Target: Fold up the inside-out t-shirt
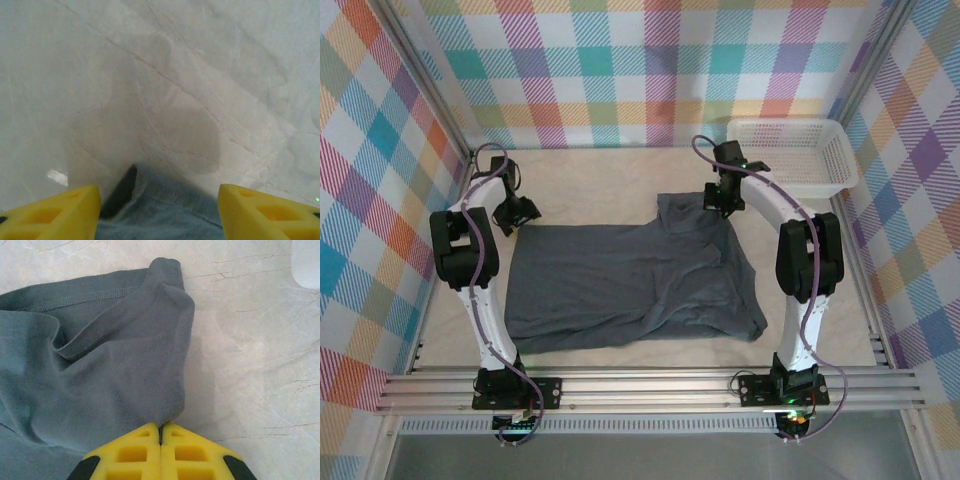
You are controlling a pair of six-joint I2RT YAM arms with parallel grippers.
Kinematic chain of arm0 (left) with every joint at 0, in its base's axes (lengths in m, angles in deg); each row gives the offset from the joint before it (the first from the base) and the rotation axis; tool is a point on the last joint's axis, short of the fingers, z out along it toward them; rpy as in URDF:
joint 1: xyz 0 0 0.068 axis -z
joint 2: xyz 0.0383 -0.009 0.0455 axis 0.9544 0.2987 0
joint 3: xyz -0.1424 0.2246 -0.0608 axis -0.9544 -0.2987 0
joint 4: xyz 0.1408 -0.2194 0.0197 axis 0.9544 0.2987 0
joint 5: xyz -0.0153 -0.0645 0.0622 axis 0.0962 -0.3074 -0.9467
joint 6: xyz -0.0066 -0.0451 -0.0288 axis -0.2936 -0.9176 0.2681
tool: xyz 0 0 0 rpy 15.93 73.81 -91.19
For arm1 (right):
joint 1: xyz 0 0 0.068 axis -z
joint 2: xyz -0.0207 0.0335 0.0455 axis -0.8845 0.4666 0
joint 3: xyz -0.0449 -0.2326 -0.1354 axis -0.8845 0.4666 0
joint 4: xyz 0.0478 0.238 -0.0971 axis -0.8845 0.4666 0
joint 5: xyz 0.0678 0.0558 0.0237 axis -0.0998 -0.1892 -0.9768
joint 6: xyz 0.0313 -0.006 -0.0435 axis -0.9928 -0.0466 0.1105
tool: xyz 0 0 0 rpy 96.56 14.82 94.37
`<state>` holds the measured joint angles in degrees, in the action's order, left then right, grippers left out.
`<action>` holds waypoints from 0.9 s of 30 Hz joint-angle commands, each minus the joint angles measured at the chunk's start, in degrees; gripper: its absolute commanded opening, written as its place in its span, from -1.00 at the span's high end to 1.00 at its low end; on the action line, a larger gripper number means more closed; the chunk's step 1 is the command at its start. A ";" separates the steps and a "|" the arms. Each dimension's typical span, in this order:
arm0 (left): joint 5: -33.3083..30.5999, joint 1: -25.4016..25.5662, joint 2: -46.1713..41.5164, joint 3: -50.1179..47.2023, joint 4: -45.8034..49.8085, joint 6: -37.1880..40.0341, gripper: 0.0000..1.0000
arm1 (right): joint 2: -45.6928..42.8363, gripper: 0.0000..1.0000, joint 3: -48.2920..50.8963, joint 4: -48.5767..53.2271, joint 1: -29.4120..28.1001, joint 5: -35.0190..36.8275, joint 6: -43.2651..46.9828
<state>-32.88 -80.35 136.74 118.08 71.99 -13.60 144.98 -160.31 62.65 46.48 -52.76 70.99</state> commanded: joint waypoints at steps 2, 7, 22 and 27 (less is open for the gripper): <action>0.28 -1.00 2.60 2.72 3.50 1.56 -0.12 | -0.62 1.00 0.25 0.32 0.05 -1.83 -0.79; 2.59 -1.05 5.56 4.70 4.24 2.14 0.44 | -0.22 1.00 0.33 0.75 0.11 -1.97 -2.21; 6.37 -3.36 -6.18 -1.39 3.16 0.57 1.00 | -0.08 1.00 0.33 1.18 4.63 -5.51 -5.29; 4.58 -4.51 -12.97 -5.07 3.34 -1.63 1.00 | -4.58 1.00 1.50 1.14 4.73 -4.47 -4.84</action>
<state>-28.29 -83.41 128.89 114.83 75.35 -12.95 144.67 -158.65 62.94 51.53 -56.67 66.60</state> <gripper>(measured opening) 0.050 0.048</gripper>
